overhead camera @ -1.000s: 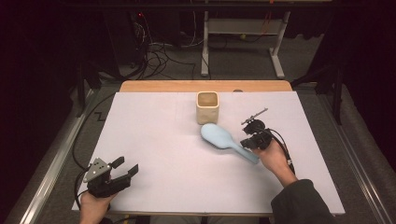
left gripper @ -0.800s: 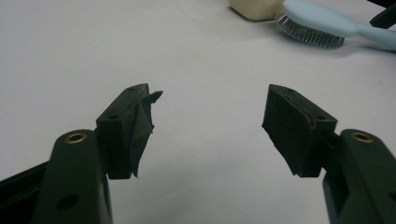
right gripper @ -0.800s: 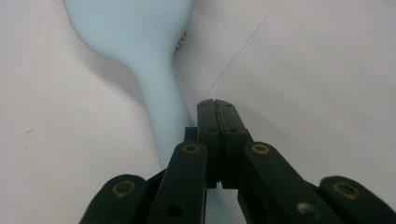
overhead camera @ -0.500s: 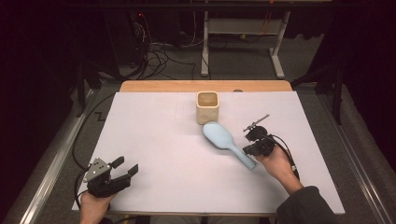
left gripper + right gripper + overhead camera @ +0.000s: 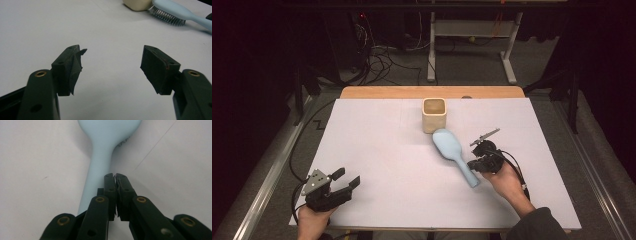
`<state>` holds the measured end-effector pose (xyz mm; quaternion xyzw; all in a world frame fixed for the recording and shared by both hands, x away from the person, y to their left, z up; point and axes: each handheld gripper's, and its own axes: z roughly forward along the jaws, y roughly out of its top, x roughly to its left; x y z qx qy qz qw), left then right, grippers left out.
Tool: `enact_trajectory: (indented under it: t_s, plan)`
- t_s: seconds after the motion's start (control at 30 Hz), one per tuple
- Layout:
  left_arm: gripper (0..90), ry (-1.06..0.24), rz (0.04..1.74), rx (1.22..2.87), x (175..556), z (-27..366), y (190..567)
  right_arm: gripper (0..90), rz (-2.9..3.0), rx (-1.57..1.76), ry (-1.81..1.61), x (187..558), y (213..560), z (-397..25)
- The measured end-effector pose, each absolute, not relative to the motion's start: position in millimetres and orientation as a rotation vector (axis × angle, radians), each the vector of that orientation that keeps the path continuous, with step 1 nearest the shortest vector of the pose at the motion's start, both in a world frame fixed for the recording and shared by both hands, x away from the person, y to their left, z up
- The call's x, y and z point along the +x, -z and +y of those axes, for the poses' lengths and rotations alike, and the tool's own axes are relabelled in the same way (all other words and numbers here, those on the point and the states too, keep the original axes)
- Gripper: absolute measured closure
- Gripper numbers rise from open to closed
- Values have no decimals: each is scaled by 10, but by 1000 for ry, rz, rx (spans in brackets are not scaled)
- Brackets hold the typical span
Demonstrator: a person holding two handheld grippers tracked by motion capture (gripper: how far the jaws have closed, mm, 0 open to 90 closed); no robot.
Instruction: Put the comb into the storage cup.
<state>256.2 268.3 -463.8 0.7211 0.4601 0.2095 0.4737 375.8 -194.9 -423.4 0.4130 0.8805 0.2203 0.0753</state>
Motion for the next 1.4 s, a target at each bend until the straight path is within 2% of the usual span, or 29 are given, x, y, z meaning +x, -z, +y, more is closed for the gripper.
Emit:
enact_trajectory:
  t_s: [0.3, 0.7, 1.0, 1.4]
  plan:
    - [336, -513, 1126, 1765, 2561, 2682, 4637, 762, 2598, 1270, -768, 3773, 4137, -1896]
    - [336, -514, 1121, 1768, 2557, 2686, 4634, 627, 2627, 1244, -723, 3822, 4167, -1688]
    - [336, -514, 1123, 1768, 2556, 2684, 4633, 578, 2629, 1263, -675, 3872, 4225, -1619]
    - [335, -513, 1123, 1768, 2559, 2683, 4635, 574, 2621, 1291, -603, 3944, 4306, -1565]
